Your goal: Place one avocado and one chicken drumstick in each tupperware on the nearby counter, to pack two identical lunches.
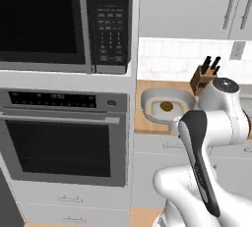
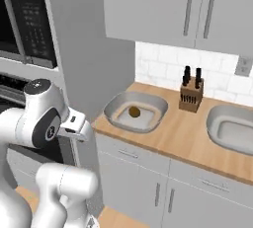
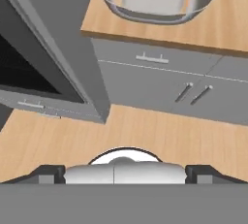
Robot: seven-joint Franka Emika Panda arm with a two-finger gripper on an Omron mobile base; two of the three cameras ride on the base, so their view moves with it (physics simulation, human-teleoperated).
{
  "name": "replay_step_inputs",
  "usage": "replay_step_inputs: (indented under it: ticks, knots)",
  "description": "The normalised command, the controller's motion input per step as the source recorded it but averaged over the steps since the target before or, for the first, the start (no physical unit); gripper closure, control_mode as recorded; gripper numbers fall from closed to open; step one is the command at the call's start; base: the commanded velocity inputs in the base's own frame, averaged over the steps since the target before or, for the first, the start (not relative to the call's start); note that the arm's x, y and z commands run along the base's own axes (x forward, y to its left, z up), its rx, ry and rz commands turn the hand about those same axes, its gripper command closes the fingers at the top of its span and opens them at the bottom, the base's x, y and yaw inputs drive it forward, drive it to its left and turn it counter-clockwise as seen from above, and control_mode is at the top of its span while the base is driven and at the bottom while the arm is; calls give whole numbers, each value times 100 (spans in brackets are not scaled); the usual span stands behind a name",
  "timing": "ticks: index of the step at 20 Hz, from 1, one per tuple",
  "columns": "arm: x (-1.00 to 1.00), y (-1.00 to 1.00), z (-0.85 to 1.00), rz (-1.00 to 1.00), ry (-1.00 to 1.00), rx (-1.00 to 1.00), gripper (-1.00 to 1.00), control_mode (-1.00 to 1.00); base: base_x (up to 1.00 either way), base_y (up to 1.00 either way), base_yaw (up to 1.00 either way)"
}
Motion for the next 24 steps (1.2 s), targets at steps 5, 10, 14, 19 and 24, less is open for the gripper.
replay_step_inputs:
  ticks: [5, 10, 14, 19, 24]
  knots:
    - [0, 0, 0, 0, 0, 0, -100, 100, -9, 92, 82]
    - [0, 0, 0, 0, 0, 0, -100, 100, -2, 80, 85]
    - [0, 0, 0, 0, 0, 0, -100, 100, -9, 88, 81]
    - [0, 0, 0, 0, 0, 0, -100, 100, -26, 100, 70]
    - [0, 0, 0, 0, 0, 0, -100, 100, 33, 96, 54]
